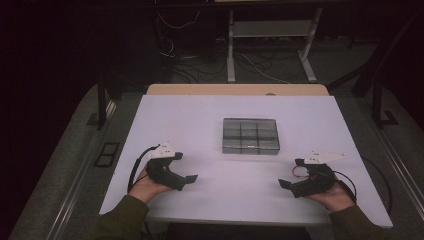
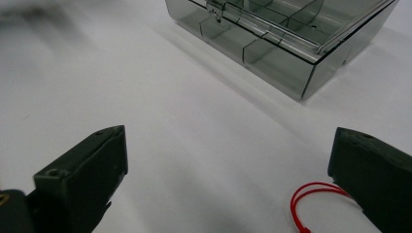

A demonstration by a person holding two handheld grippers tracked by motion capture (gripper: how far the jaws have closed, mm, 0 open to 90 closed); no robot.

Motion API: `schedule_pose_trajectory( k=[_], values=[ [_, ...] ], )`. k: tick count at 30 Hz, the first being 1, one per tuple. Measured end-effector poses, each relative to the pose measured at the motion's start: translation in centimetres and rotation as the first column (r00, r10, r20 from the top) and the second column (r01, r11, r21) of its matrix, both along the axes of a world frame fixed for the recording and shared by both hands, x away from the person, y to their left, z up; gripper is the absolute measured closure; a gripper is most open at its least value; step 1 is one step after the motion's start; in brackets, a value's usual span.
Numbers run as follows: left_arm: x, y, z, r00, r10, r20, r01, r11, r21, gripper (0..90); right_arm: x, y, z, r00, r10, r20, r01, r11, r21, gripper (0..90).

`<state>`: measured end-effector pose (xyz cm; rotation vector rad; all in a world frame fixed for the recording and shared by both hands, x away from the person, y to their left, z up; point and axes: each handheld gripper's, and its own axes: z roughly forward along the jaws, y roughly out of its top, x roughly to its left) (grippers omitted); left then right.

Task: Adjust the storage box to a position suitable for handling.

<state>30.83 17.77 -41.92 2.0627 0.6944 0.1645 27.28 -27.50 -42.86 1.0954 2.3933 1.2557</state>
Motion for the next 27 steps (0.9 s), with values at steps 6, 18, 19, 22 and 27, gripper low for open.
schedule_pose_trajectory(
  k=[6, 18, 19, 22, 27],
  values=[
    [0.1, 0.0, 0.0, 1.0000, 0.005, -0.003, -0.005, 1.0000, -0.008, 0.0, 0.4, 0.0, 0.1, 1.0000, -0.004, -0.005, 0.005, 1.000, 0.007, 0.4],
    [-0.1, 0.1, -0.1, 1.0000, 0.003, 0.000, -0.003, 1.0000, -0.001, 0.0, 1.9, 0.1, 0.7, 0.9998, -0.015, -0.010, 0.015, 1.000, 0.005, 0.4],
    [-0.1, 0.1, -0.1, 1.0000, 0.002, -0.001, -0.002, 1.0000, -0.002, 0.0, 2.0, 0.2, 0.8, 0.9999, -0.015, -0.007, 0.015, 1.000, -0.001, 0.5],
    [0.0, 0.0, -0.1, 1.0000, -0.003, -0.004, 0.003, 1.0000, 0.001, 0.0, 2.2, 0.2, 0.9, 0.9998, -0.014, -0.015, 0.014, 1.000, -0.004, 0.5],
    [0.0, -0.1, -0.2, 0.9999, 0.002, -0.010, -0.002, 1.0000, -0.006, 0.0, 3.3, 0.2, 1.4, 0.9997, -0.011, -0.021, 0.011, 1.000, 0.004, 0.5]
  ],
)
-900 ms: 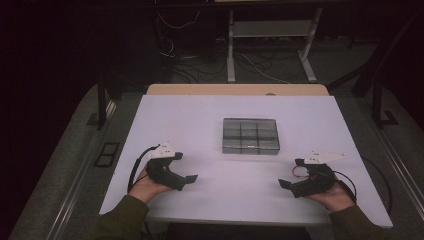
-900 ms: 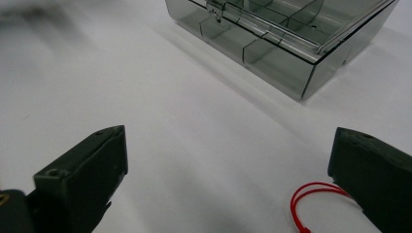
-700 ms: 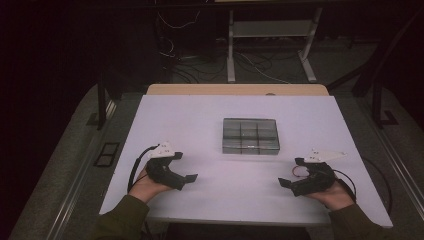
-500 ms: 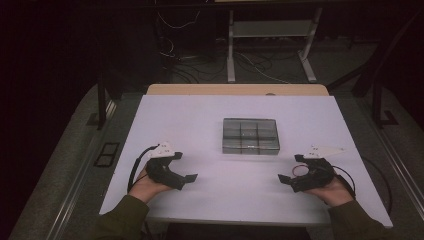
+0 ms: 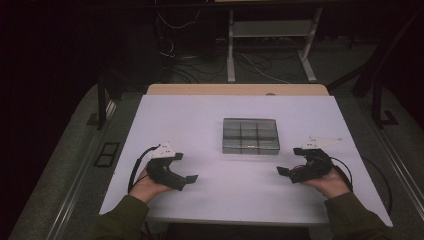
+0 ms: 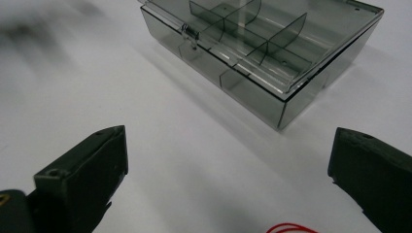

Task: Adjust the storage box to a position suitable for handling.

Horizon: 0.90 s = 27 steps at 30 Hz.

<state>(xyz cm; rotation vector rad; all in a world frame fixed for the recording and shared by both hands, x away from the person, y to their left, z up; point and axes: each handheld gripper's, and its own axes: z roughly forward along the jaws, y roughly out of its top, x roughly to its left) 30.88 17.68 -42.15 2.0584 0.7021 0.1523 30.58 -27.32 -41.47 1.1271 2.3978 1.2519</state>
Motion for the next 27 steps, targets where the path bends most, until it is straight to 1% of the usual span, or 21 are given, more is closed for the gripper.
schedule_pose_trajectory(
  k=[3, 5, 8, 10, 11, 12, 15, 16, 18, 19, 20, 23, 24, 25, 27],
  values=[
    [0.0, 0.0, 0.0, 1.0000, 0.002, 0.000, -0.002, 1.0000, -0.001, 0.0, 0.3, 0.0, 0.1, 1.0000, -0.003, -0.003, 0.003, 1.000, 0.002, 0.5],
    [0.0, 0.0, 0.0, 1.0000, 0.008, -0.002, -0.008, 0.9999, -0.010, 0.0, 0.8, 0.1, 0.4, 1.0000, -0.004, -0.002, 0.004, 1.000, 0.001, 0.5],
    [-0.1, 0.0, 0.1, 1.0000, 0.007, 0.001, -0.007, 0.9999, -0.007, 0.0, 1.1, 0.3, 0.6, 1.0000, -0.003, 0.001, 0.003, 1.000, -0.002, 0.5],
    [-0.1, 0.0, 0.1, 1.0000, 0.007, 0.000, -0.007, 0.9999, -0.007, 0.0, 1.6, 0.5, 0.9, 1.0000, -0.001, 0.008, 0.001, 1.000, 0.001, 0.6],
    [0.0, 0.0, 0.0, 1.0000, 0.009, 0.000, -0.009, 0.9999, -0.009, 0.0, 1.8, 0.6, 1.0, 1.0000, -0.002, 0.005, 0.002, 1.000, 0.001, 3.8],
    [0.0, 0.0, 0.0, 1.0000, 0.009, 0.000, -0.009, 0.9999, -0.006, 0.0, 2.0, 0.6, 1.1, 0.9999, 0.001, 0.016, -0.001, 1.000, 0.006, 4.1],
    [0.0, -0.1, 0.0, 1.0000, 0.008, 0.002, -0.008, 1.0000, -0.002, 0.0, 2.7, 0.9, 1.3, 1.0000, 0.004, 0.006, -0.004, 1.000, 0.006, 4.8],
    [0.0, -0.1, 0.0, 1.0000, 0.008, 0.002, -0.008, 1.0000, -0.002, 0.0, 2.7, 0.9, 1.3, 1.0000, 0.004, 0.006, -0.004, 1.000, 0.006, 4.8],
    [0.0, 0.0, 0.1, 0.9999, 0.010, 0.006, -0.010, 1.0000, 0.000, 0.0, 3.5, 1.0, 1.6, 0.9999, 0.004, 0.010, -0.005, 1.000, 0.015, 6.5],
    [0.0, 0.0, 0.1, 0.9999, 0.009, 0.007, -0.009, 1.0000, -0.002, 0.0, 3.5, 1.0, 1.6, 0.9999, 0.004, 0.010, -0.005, 1.000, 0.015, 6.5],
    [0.0, 0.0, 0.1, 0.9999, 0.011, 0.008, -0.011, 0.9999, -0.005, 0.0, 4.0, 1.1, 1.8, 1.0000, 0.005, 0.007, -0.006, 1.000, 0.027, 13.5],
    [0.0, 0.0, 0.1, 0.9999, 0.009, 0.009, -0.009, 1.0000, -0.004, 0.0, 4.9, 1.2, 2.0, 1.0000, 0.001, -0.008, -0.001, 0.999, 0.036, 15.2],
    [0.0, 0.0, 0.1, 0.9999, 0.009, 0.009, -0.009, 1.0000, -0.004, 0.0, 4.9, 1.2, 2.0, 1.0000, 0.001, -0.008, -0.001, 0.999, 0.036, 15.2],
    [0.0, 0.0, 0.1, 0.9999, 0.009, 0.008, -0.009, 0.9999, -0.005, 0.0, 5.5, 1.2, 2.1, 1.0000, 0.002, -0.008, -0.001, 0.999, 0.036, 19.2],
    [0.1, 0.0, 0.0, 0.9999, 0.002, 0.011, -0.002, 1.0000, -0.002, 0.0, 5.9, 1.2, 2.2, 1.0000, 0.000, -0.008, 0.001, 0.999, 0.039, 21.4]
  ],
)
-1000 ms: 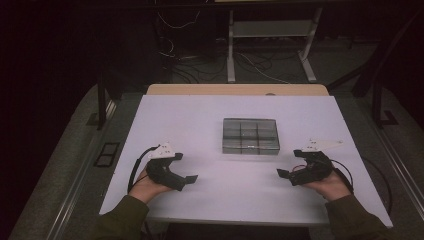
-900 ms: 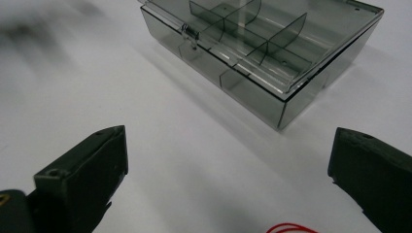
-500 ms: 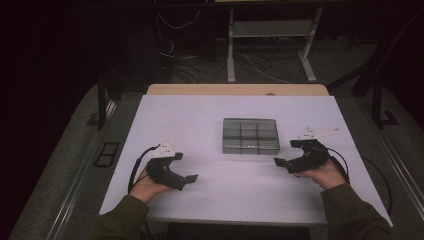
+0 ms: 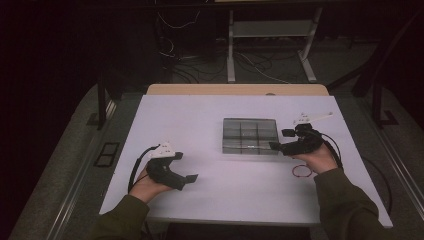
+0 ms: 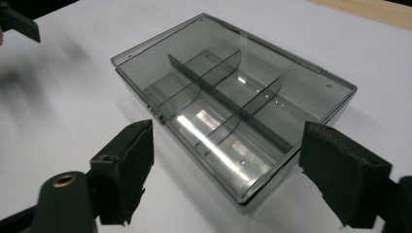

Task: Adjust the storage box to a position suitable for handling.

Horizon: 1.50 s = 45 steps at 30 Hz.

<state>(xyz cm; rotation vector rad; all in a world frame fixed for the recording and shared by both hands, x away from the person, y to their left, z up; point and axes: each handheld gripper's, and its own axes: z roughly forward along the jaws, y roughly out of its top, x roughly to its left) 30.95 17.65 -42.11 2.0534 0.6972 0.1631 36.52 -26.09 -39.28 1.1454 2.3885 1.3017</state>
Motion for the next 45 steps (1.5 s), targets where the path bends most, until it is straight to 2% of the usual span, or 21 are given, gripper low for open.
schedule_pose_trajectory(
  k=[6, 26, 30, 45],
  values=[
    [0.0, 0.0, 0.0, 1.0000, 0.001, 0.002, -0.001, 1.0000, 0.002, 0.0, 1.0, -0.2, 0.3, 0.9999, -0.007, 0.009, 0.007, 1.000, 0.011, 28.6],
    [0.1, 0.0, -0.1, 1.0000, 0.008, 0.002, -0.008, 0.9999, 0.009, 0.0, 3.3, 1.1, 0.6, 0.9999, -0.003, 0.011, 0.003, 1.000, -0.014, 50.7],
    [0.1, -0.1, -0.1, 0.9999, 0.016, 0.000, -0.016, 0.9999, 0.002, 0.0, 4.2, 1.7, 0.6, 1.0000, -0.002, -0.003, 0.002, 1.000, -0.011, 58.5],
    [0.1, -0.3, -0.2, 1.0000, -0.001, 0.001, 0.001, 0.9999, 0.016, 0.0, 7.6, 3.9, 1.4, 0.9990, 0.002, -0.045, -0.005, 0.998, -0.067, 79.9]
  ],
)
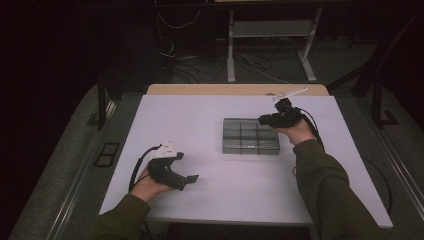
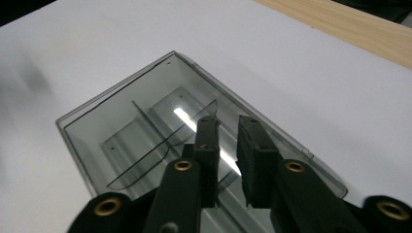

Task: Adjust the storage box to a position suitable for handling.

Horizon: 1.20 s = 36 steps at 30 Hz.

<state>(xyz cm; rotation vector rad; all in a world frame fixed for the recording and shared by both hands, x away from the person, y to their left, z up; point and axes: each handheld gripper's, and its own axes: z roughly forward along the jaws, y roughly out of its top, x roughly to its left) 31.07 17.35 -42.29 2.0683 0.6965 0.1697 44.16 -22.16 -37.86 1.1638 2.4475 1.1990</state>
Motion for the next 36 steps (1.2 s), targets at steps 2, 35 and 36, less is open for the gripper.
schedule_pose_trajectory(
  k=[2, 35, 36],
  values=[
    [0.0, 0.0, 0.0, 1.0000, 0.000, 0.000, 0.000, 1.0000, 0.000, 0.0, 0.5, 0.2, 0.0, 1.0000, -0.004, -0.005, 0.004, 1.000, 0.003, 82.1],
    [0.0, 0.0, 0.1, 0.9999, -0.008, 0.007, 0.008, 0.9999, -0.006, 0.0, 7.2, 3.6, -2.5, 0.9918, -0.047, -0.119, 0.031, 0.991, -0.129, 89.0],
    [0.0, 0.0, 0.1, 0.9999, -0.009, 0.008, 0.009, 0.9999, -0.006, 0.0, 7.3, 3.6, -2.6, 0.9915, -0.046, -0.122, 0.030, 0.991, -0.130, 89.0]
  ],
)
